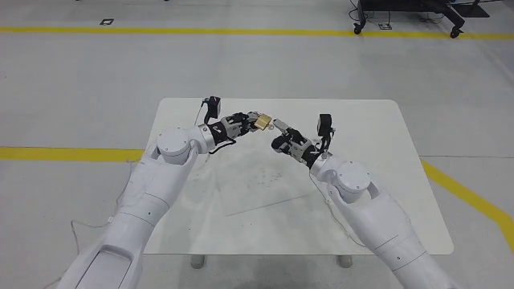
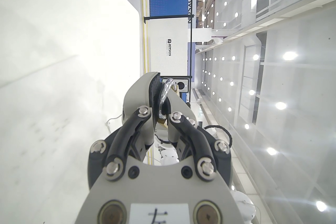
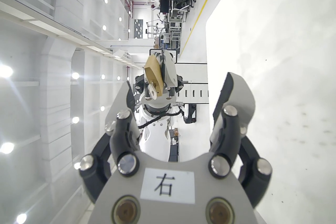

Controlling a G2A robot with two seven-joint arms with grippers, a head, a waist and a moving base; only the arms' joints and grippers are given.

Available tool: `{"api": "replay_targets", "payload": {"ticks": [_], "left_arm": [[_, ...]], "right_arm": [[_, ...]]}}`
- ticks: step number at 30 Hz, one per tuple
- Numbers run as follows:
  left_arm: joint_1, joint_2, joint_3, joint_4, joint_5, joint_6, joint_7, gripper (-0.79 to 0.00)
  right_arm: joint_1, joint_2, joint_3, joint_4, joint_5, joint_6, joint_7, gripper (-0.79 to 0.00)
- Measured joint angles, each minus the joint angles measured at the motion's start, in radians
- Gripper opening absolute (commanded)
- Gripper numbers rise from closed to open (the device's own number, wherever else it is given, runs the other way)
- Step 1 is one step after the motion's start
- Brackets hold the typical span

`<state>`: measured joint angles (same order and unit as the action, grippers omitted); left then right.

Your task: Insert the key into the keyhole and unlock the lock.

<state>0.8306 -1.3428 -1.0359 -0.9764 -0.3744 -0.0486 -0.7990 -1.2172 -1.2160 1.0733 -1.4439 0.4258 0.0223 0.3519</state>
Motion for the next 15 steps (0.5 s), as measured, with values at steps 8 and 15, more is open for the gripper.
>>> {"api": "replay_targets", "payload": {"ticks": [8, 15], "left_arm": [[0.002, 0.001, 0.008, -0.008, 0.046, -0.012, 0.010, -0.785], [0.003, 0.001, 0.013, -0.016, 0.073, -0.026, 0.004, -0.785]], "right_arm": [[0.003, -0.003, 0.015, 0.012, 0.022, -0.007, 0.043, -0.748], [0.013, -0.006, 0.029, 0.036, 0.080, 0.001, 0.126, -0.785]]}}
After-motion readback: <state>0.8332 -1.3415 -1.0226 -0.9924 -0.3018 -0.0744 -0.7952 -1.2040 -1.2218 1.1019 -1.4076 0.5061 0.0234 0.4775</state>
